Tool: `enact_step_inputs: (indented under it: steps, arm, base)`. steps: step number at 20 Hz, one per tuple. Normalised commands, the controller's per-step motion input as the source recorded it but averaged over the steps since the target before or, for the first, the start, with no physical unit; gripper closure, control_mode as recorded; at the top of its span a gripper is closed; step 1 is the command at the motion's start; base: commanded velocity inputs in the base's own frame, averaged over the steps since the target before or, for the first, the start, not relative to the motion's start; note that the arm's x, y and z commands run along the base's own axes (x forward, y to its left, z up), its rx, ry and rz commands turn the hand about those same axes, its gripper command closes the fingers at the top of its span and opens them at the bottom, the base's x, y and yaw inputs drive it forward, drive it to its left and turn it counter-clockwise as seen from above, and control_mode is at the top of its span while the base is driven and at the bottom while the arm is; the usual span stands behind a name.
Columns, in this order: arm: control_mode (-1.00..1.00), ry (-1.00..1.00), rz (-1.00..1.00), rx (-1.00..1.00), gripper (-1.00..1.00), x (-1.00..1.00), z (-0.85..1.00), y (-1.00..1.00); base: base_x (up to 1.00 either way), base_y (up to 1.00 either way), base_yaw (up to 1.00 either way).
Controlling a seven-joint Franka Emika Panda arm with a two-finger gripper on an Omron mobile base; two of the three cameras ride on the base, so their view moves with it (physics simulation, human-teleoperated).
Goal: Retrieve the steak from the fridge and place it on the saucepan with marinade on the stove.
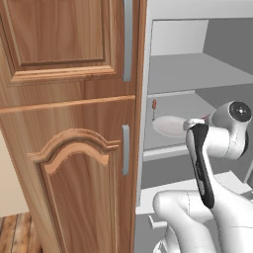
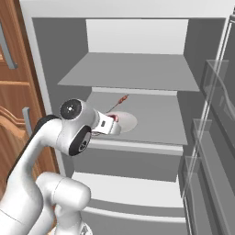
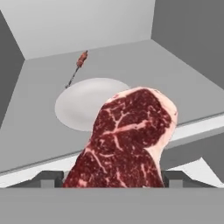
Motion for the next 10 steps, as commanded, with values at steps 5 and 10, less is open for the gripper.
enact_step_inputs:
  steps: [5, 10]
  arm:
    - [-1.0, 0.11, 0.0, 0.0, 1.0, -0.58, 0.33, 0.14]
    - [-1.0, 0.04, 0.0, 0.0, 1.0, -0.33, 0.13, 0.36]
  base:
    - [0.0, 0.0, 0.0]
    - [0.0, 0.0, 0.0]
